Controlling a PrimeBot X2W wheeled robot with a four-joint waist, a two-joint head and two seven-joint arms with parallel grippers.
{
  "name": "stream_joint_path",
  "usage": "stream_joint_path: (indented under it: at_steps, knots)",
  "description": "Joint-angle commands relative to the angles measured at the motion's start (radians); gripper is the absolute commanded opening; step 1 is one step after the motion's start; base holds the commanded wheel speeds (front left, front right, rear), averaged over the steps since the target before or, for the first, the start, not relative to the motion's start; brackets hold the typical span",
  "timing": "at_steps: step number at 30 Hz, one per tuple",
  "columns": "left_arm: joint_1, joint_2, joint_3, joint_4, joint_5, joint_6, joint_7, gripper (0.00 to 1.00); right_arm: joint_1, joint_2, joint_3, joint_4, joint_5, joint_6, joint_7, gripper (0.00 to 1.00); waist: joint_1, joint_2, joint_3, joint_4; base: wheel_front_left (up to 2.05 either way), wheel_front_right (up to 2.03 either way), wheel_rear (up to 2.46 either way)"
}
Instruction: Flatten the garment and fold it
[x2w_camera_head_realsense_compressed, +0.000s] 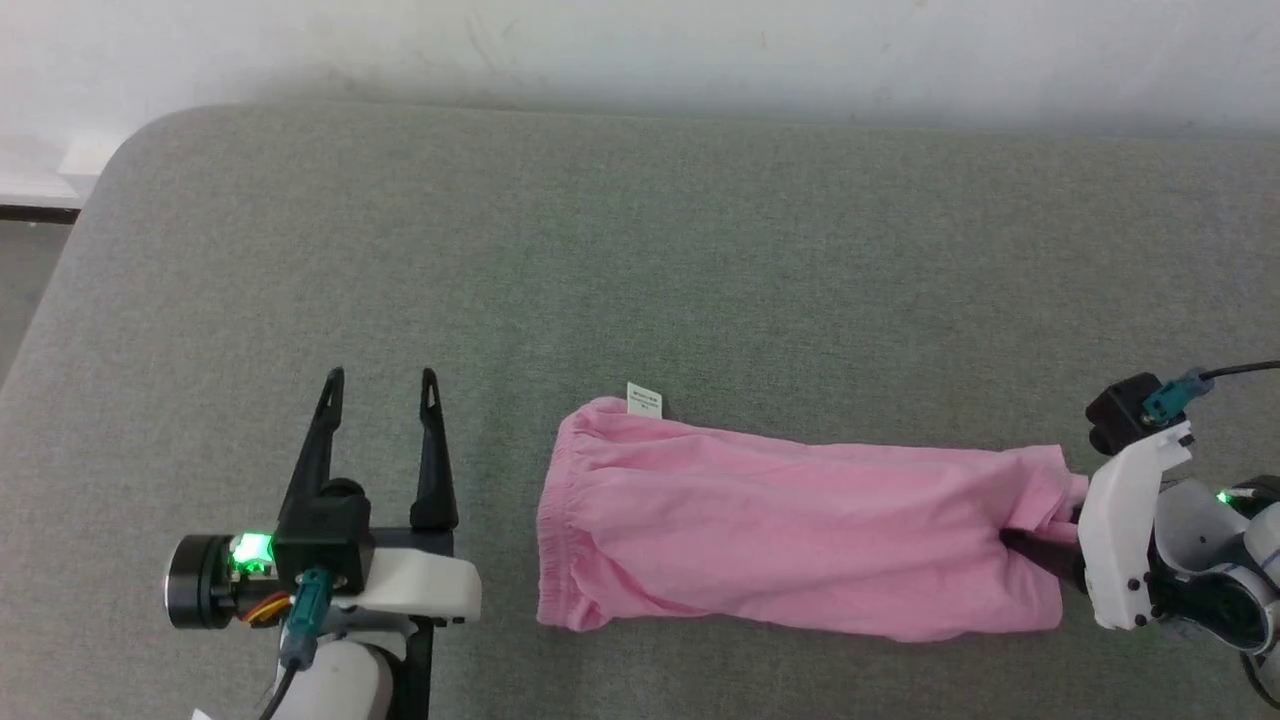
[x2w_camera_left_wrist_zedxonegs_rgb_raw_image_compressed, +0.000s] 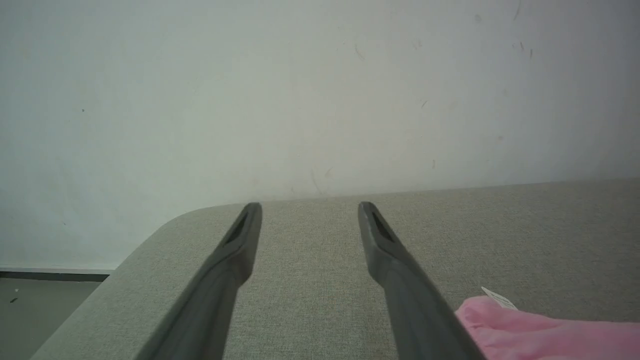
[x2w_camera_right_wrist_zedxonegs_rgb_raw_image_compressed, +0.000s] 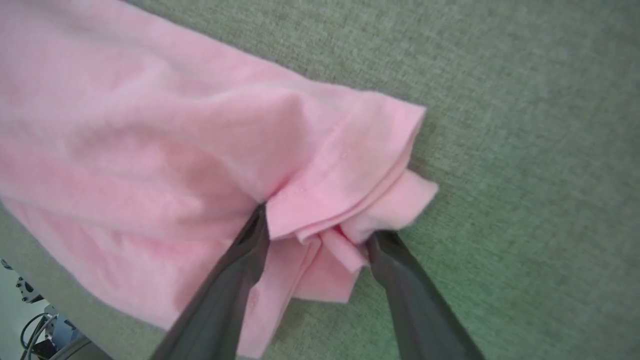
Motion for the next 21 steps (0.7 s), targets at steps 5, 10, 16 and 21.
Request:
stream_joint_path:
  at_steps: [5,10,16,21]
  knots:
    - [0.027,-0.037,0.058,-0.001,0.063,-0.05,-0.005,1.0,0.022,0.013,0.017,0.008,-0.014,-0.001,-0.071,0.0,0.0002,0.0,-0.016,-0.018,0.0,0.0,0.0]
    - [0.042,-0.059,0.101,-0.013,0.1,-0.08,-0.005,1.0,0.004,-0.058,-0.03,-0.039,-0.011,-0.001,-0.113,0.0,0.0002,0.0,-0.038,-0.034,0.0,0.0,0.0]
    - [0.06,-0.084,0.128,-0.01,0.127,-0.111,-0.005,1.0,0.045,-0.181,-0.1,-0.087,-0.009,-0.001,-0.105,0.0,0.0002,0.0,-0.058,-0.049,0.0,0.0,0.0]
    - [0.071,-0.096,0.138,-0.005,0.147,-0.132,-0.005,1.0,0.11,-0.275,-0.151,-0.11,-0.009,-0.001,-0.08,0.0,0.0002,0.0,-0.069,-0.057,0.0,0.0,0.0]
